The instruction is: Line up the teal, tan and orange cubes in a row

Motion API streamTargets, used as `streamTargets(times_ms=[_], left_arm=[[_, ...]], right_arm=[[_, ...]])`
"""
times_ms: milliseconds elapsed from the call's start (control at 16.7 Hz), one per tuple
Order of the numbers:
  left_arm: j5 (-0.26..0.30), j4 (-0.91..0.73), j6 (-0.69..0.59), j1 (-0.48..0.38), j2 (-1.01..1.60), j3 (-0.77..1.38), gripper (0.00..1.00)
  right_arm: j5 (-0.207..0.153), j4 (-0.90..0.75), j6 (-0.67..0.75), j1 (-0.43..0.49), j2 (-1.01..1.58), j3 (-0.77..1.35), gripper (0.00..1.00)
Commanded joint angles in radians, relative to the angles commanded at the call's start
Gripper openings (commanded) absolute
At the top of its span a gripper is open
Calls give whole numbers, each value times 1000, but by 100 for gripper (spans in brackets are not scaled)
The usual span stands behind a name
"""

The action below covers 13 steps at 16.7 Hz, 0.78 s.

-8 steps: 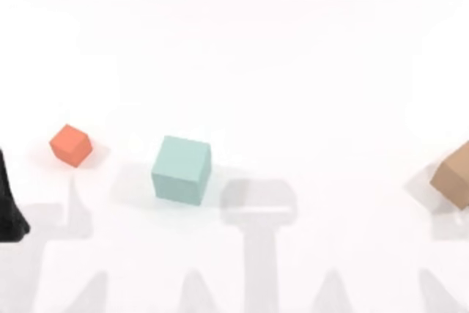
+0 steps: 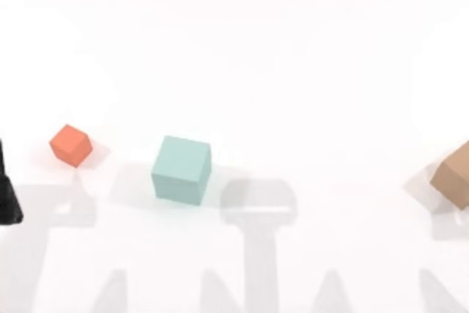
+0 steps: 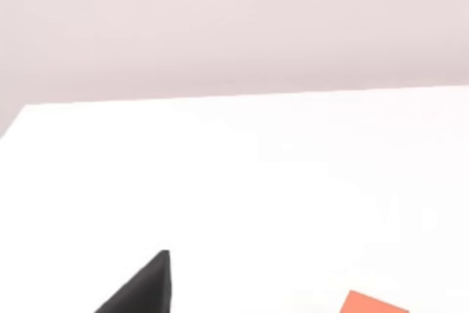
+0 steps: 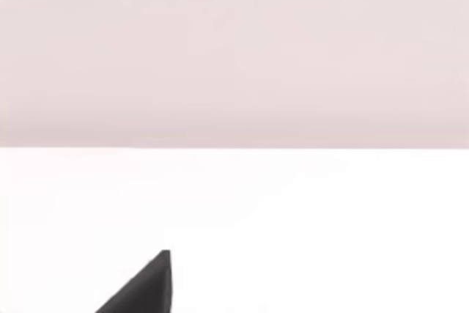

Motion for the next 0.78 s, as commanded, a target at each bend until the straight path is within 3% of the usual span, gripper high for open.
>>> streamTargets(times_ms=[780], left_arm=[[-4, -703, 258, -63, 1297, 974, 100]], right_arm=[[0, 0, 0, 0, 0, 0, 100]])
